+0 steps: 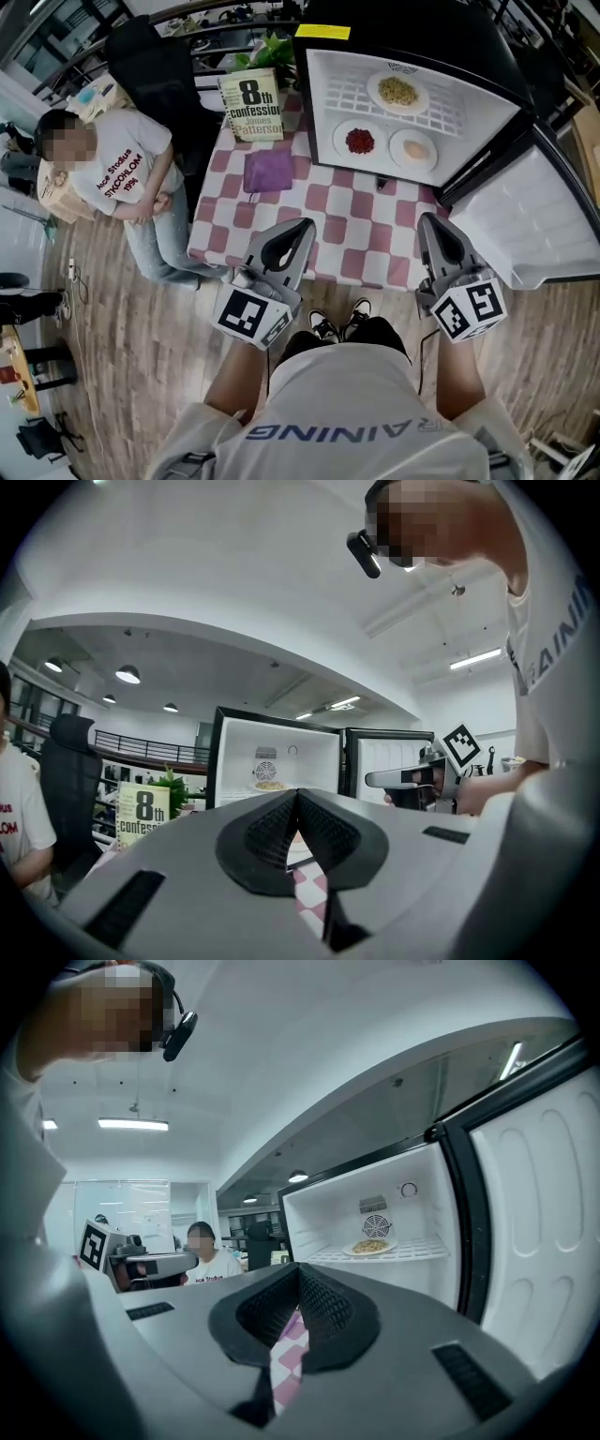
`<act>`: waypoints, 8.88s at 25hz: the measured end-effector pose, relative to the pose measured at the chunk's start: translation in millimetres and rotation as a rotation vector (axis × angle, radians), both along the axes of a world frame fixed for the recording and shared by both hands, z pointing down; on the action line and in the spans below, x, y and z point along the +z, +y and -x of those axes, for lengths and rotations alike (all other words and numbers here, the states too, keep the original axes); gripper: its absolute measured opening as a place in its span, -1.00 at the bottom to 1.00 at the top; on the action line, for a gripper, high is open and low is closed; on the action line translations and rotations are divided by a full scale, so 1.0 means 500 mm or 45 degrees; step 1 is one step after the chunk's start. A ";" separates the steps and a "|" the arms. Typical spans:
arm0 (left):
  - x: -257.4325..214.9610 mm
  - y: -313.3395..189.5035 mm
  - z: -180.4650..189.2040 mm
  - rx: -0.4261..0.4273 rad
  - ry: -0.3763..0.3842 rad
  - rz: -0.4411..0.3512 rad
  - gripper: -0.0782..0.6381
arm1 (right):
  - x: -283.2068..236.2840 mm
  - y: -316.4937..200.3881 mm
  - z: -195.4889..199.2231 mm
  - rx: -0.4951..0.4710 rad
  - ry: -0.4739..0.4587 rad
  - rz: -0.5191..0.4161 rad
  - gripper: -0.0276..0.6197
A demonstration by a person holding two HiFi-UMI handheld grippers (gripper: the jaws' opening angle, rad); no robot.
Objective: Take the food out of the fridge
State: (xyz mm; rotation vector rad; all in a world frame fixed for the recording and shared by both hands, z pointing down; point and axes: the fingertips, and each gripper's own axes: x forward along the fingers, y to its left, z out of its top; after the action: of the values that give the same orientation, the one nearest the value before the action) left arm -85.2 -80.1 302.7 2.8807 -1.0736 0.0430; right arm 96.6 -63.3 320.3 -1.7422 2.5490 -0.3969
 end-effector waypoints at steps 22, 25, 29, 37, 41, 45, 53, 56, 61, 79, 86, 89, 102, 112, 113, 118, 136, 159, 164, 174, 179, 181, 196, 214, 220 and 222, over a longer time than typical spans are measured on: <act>0.035 -0.094 -0.205 0.184 -0.077 0.028 -0.76 | 0.114 -0.035 -0.189 0.249 -0.083 0.170 -0.85; 0.033 -0.112 -0.192 0.219 -0.077 0.015 -0.76 | 0.123 -0.054 -0.177 0.290 -0.128 0.212 -0.86; 0.040 -0.128 -0.172 0.245 -0.078 0.016 -0.76 | 0.164 -0.091 -0.160 0.342 -0.276 0.314 -0.85; 0.062 -0.148 -0.139 0.249 -0.072 0.054 -0.76 | 0.283 -0.179 -0.119 0.441 -0.510 0.473 -0.69; 0.082 -0.155 -0.134 0.244 -0.066 0.074 -0.76 | 0.354 -0.224 -0.150 0.574 -0.795 0.533 -0.58; 0.101 -0.166 -0.121 0.244 -0.074 0.084 -0.76 | 0.418 -0.263 -0.172 0.703 -1.031 0.553 -0.55; 0.133 -0.199 -0.117 0.245 -0.089 0.104 -0.76 | 0.517 -0.319 -0.235 0.921 -1.375 0.549 -0.55; 0.144 -0.198 -0.116 0.253 -0.098 0.118 -0.76 | 0.539 -0.331 -0.249 0.978 -1.453 0.551 -0.55; 0.154 -0.193 -0.115 0.250 -0.104 0.168 -0.76 | 0.557 -0.351 -0.261 1.047 -1.542 0.557 -0.55; 0.173 -0.176 -0.086 0.245 -0.126 0.232 -0.76 | 0.585 -0.371 -0.286 1.165 -1.700 0.531 -0.80; 0.171 -0.173 -0.078 0.252 -0.132 0.195 -0.76 | 0.539 -0.360 -0.279 1.046 -1.787 0.321 -0.83; 0.166 -0.168 -0.077 0.267 -0.140 0.162 -0.76 | 0.528 -0.337 -0.279 1.027 -1.800 0.290 -0.83; 0.134 -0.126 -0.111 0.345 -0.101 0.131 -0.76 | 0.434 -0.216 -0.174 0.746 -1.733 0.400 -0.83; 0.122 -0.088 -0.180 0.461 -0.098 0.098 -0.76 | 0.462 0.006 -0.172 0.611 -1.578 0.499 -0.83; 0.121 -0.082 -0.190 0.479 -0.097 0.098 -0.76 | 0.468 0.026 -0.178 0.616 -1.571 0.499 -0.83; 0.127 -0.046 -0.252 0.580 -0.101 0.106 -0.76 | 0.512 0.119 -0.215 0.688 -1.541 0.529 -0.83; 0.144 0.012 -0.333 0.696 -0.163 0.089 -0.76 | 0.637 0.246 -0.304 0.986 -1.472 0.646 -0.83; 0.120 -0.034 -0.279 0.614 -0.109 0.095 -0.76 | 0.587 0.245 -0.286 0.907 -0.617 0.954 -0.69; 0.097 -0.050 -0.258 0.558 -0.092 0.053 -0.76 | 0.451 0.140 -0.272 0.748 -0.464 0.694 -0.82; 0.033 -0.105 -0.167 0.379 -0.041 0.003 -0.76 | 0.139 -0.039 -0.161 0.438 -0.143 0.184 -0.85; 0.007 -0.125 -0.123 0.279 -0.004 -0.018 -0.76 | 0.005 -0.090 -0.099 0.295 -0.076 0.001 -0.85; -0.006 -0.127 -0.113 0.259 0.010 -0.031 -0.76 | -0.028 -0.100 -0.084 0.258 -0.063 -0.040 -0.85; -0.029 -0.141 -0.092 0.225 0.030 -0.071 -0.76 | -0.014 -0.132 -0.071 0.251 -0.155 0.017 -0.85; -0.026 -0.138 -0.062 0.212 0.050 -0.062 -0.76 | 0.026 -0.306 -0.100 0.341 -0.952 0.297 -0.58; -0.022 -0.139 -0.042 0.215 0.061 -0.055 -0.76 | 0.060 -0.389 -0.136 0.468 -1.288 0.391 -0.55; -0.020 -0.141 -0.033 0.211 0.067 -0.051 -0.76 | 0.077 -0.410 -0.142 0.512 -1.355 0.426 -0.53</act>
State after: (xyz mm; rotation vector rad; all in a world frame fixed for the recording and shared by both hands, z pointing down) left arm -68.6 -150.6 292.9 2.9810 -0.8344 -0.0456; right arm 167.6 -268.0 358.6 -1.4385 1.4072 -1.3227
